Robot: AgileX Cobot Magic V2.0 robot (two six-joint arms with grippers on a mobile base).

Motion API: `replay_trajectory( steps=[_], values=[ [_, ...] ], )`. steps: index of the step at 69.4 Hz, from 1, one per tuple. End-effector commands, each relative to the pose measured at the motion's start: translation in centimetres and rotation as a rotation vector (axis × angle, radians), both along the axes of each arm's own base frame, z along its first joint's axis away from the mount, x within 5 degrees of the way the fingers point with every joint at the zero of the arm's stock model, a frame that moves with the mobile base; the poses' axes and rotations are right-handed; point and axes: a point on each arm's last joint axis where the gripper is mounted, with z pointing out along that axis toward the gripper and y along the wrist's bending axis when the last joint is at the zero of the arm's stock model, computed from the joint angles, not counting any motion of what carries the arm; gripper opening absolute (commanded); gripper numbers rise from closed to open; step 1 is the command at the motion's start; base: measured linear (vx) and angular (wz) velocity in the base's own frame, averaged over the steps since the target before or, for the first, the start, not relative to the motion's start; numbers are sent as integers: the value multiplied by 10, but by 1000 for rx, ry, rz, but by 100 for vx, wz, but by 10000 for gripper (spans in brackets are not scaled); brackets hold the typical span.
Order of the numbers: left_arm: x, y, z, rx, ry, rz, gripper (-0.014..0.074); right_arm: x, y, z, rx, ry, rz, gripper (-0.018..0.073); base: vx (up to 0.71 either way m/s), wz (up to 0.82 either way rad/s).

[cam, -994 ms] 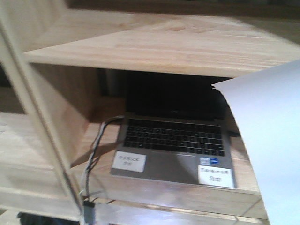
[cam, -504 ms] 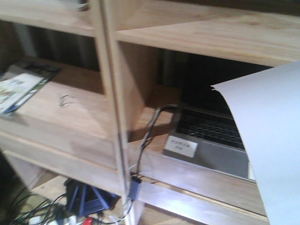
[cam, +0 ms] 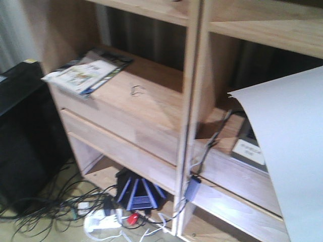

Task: Grab stapler and paper to desk for stapling
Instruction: 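Drive the base away from the shelf toward the wooden desk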

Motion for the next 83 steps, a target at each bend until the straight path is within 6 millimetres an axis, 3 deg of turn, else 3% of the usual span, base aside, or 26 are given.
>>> replay_trajectory(
  steps=[1,83],
  values=[
    [-1,-1,17,-48,-108,-15,-6,-3,-1,10,12,-44,-3,-8,-11,41],
    [-1,-1,17,-48,-108,-15,-6,-3,-1,10,11,-47,-2,-8,-9,44]
  ],
)
